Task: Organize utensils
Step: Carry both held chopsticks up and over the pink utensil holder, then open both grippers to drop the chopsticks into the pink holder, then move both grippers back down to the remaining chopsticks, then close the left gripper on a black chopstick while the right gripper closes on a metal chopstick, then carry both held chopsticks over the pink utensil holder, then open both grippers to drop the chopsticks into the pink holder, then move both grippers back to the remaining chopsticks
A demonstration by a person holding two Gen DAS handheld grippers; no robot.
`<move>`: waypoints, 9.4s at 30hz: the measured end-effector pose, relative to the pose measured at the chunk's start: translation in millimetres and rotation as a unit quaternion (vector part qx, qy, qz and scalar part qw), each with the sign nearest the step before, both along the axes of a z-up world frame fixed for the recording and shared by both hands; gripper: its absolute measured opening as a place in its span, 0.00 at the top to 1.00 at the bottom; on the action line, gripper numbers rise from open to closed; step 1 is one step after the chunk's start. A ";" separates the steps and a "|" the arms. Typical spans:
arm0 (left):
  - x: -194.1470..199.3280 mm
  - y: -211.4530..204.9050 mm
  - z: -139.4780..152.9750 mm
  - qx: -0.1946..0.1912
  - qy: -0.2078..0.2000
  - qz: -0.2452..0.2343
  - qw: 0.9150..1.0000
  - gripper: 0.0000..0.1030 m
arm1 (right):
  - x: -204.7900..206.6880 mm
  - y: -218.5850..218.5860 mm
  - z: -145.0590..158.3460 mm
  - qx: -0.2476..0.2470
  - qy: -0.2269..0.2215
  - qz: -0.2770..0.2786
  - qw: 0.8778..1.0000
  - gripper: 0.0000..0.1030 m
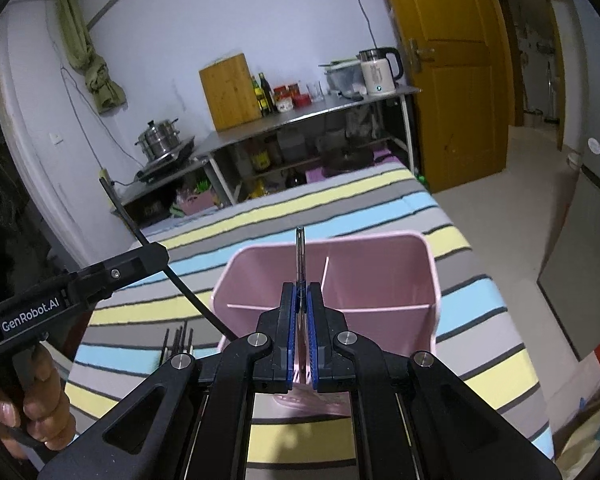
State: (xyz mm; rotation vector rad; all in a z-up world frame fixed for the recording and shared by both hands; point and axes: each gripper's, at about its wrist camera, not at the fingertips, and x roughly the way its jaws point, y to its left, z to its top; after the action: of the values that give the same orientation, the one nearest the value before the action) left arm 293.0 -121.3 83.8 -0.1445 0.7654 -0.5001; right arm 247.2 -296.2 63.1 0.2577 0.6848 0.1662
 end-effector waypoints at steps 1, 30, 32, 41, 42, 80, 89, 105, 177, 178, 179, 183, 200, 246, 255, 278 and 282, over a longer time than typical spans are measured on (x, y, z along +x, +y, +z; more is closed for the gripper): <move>-0.2 -0.2 -1.0 0.002 0.001 0.000 1.000 0.95 | 0.6 0.3 -2.1 -0.001 0.004 0.000 1.000 0.95; -127.3 79.1 12.5 0.005 -0.093 0.051 0.994 0.77 | -85.9 17.6 28.7 -0.009 -0.048 0.025 0.999 0.84; -140.7 86.1 6.6 0.018 -0.099 0.059 0.993 0.77 | -92.7 23.2 27.7 -0.010 -0.049 0.037 0.998 0.84; -169.2 123.1 -38.3 0.019 -0.046 0.100 0.994 0.77 | -110.7 58.8 9.8 -0.028 -0.037 0.084 0.995 0.84; -170.6 127.7 -43.3 0.020 -0.039 0.106 0.993 0.77 | -112.2 60.7 6.9 -0.027 -0.035 0.087 0.995 0.84; -67.3 141.1 -154.5 0.069 0.068 0.149 0.984 0.71 | -17.5 159.4 -121.5 -0.060 0.097 0.172 0.979 0.84; -64.5 134.1 -155.1 0.097 0.055 0.142 0.984 0.66 | -9.0 160.8 -131.1 -0.066 0.104 0.169 0.978 0.84; -60.0 139.7 -154.8 0.123 0.058 0.152 0.979 0.66 | -3.0 157.8 -130.3 -0.074 0.110 0.153 0.979 0.84; -90.8 36.7 76.7 -0.025 -0.076 -0.002 0.997 0.95 | -73.1 15.2 68.5 -0.007 -0.091 0.023 0.996 0.95; -87.1 32.4 80.1 -0.027 -0.080 -0.004 0.996 0.95 | -71.7 12.4 71.8 -0.006 -0.095 0.019 0.995 0.95; -82.3 27.9 83.1 -0.027 -0.083 -0.004 0.996 0.95 | -69.9 7.8 75.9 -0.005 -0.101 0.012 0.995 0.95; -62.9 17.2 87.3 -0.030 -0.087 -0.002 0.996 0.95 | -61.2 -3.4 83.1 0.003 -0.113 -0.008 0.994 0.95; -15.2 -6.9 22.1 0.000 -0.045 -0.007 0.999 0.95 | -25.5 -2.4 20.9 -0.011 -0.057 -0.015 0.998 0.95; -187.4 95.5 11.1 0.015 -0.085 0.060 0.994 0.90 | -139.6 50.0 38.6 -0.042 -0.083 0.056 0.994 0.87; -221.8 128.6 -1.6 0.022 -0.074 0.092 0.993 0.90 | -165.1 69.5 31.1 -0.035 -0.087 0.091 0.991 0.87; -163.5 150.3 -73.7 0.020 0.015 0.128 0.992 0.73 | -115.6 113.1 -33.2 -0.049 0.001 0.145 0.988 0.87; -140.2 152.4 -92.9 0.023 0.035 0.131 0.990 0.73 | -92.0 127.2 -51.5 -0.055 0.023 0.157 0.986 0.87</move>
State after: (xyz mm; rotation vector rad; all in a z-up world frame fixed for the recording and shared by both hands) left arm 152.8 31.2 -9.1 -0.2169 0.8122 -0.2275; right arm 155.1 -168.9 11.6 0.0458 0.7753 0.4235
